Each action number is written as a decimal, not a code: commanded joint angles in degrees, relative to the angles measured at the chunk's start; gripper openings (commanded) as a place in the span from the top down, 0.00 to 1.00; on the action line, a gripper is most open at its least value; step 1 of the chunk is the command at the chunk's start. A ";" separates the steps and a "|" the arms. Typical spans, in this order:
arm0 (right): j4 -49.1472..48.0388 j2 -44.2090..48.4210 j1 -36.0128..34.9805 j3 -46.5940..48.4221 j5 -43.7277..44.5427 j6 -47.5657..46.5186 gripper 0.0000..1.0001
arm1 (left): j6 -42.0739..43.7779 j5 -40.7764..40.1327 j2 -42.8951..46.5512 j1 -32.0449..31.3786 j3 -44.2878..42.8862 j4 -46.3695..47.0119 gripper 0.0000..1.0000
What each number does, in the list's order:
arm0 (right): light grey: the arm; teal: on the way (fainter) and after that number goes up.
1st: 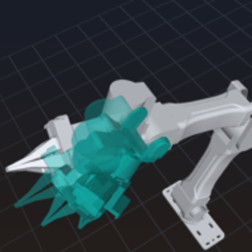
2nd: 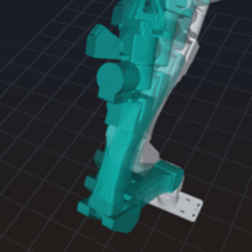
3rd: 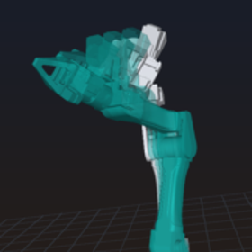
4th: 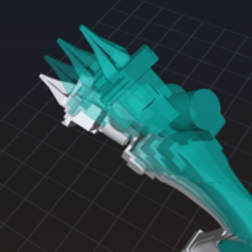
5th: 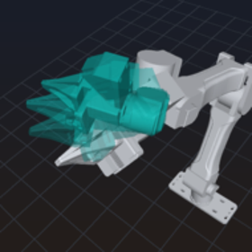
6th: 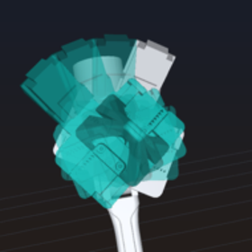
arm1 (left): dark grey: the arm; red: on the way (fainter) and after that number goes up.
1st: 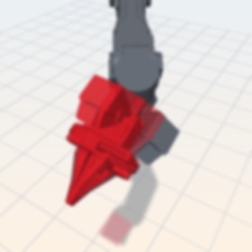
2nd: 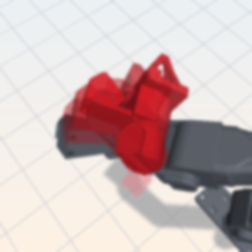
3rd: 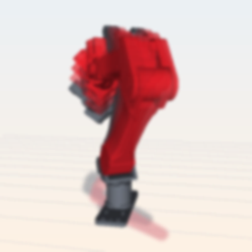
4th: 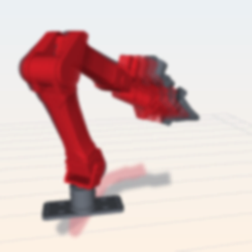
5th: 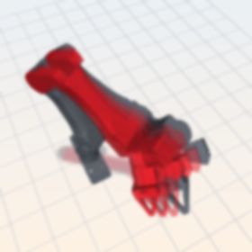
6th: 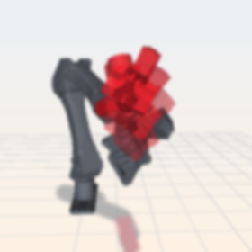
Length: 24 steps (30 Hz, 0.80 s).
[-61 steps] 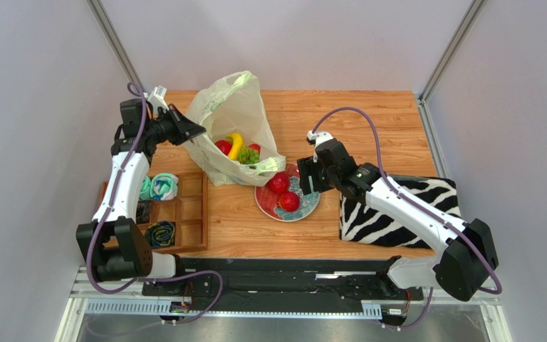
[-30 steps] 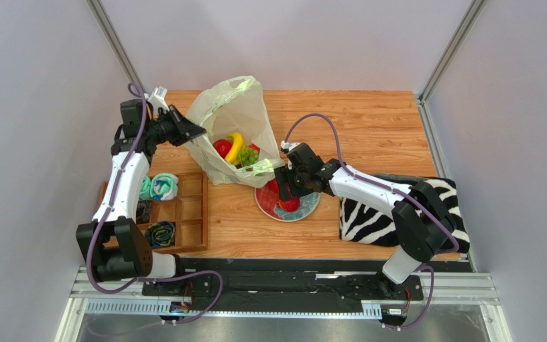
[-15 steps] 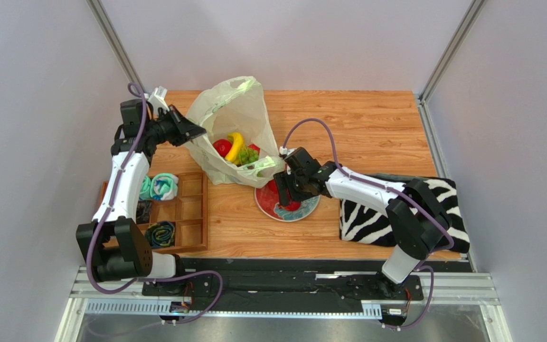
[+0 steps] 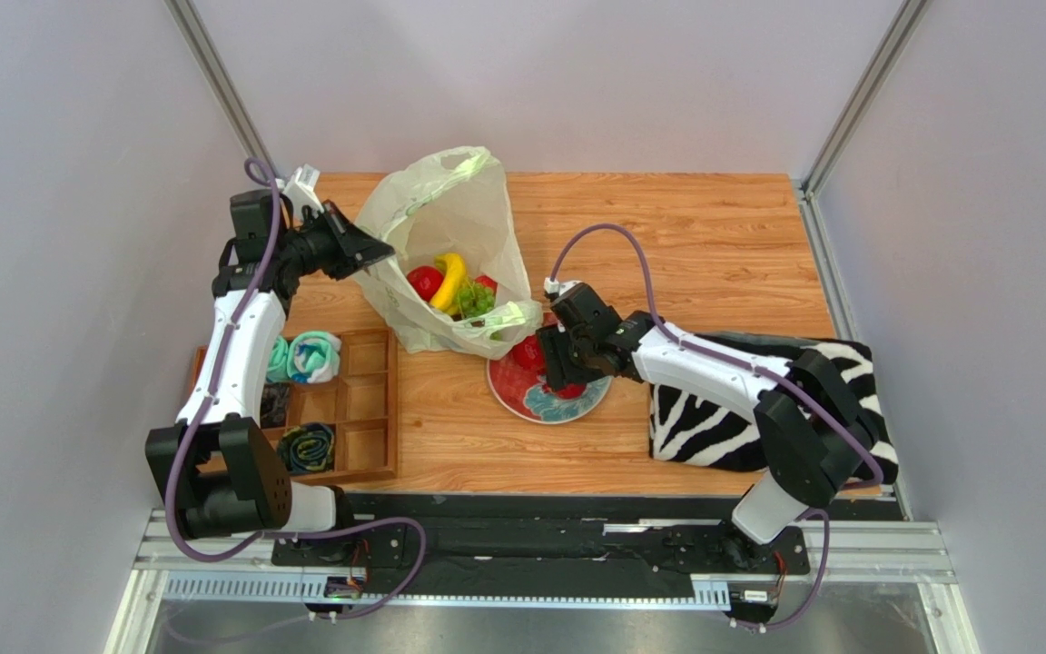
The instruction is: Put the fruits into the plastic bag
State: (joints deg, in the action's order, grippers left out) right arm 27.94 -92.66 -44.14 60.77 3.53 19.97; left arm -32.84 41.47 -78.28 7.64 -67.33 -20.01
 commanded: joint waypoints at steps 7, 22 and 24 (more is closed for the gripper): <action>2.55 9.08 1.69 4.16 8.86 -2.30 0.68 | 1.20 0.45 1.82 0.18 -0.17 0.76 1.00; 6.68 1.09 -0.59 37.74 7.72 -10.64 0.71 | 1.73 0.19 2.61 0.10 -0.08 0.67 1.00; 6.68 -2.86 -1.65 41.51 6.58 -11.09 0.71 | 1.73 0.27 2.96 0.10 0.01 0.67 1.00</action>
State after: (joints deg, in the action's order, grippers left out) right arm 34.87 -89.27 -43.86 96.92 11.77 12.21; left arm -32.47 41.47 -78.22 7.64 -67.24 -20.01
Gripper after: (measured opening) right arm 0.601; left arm 0.007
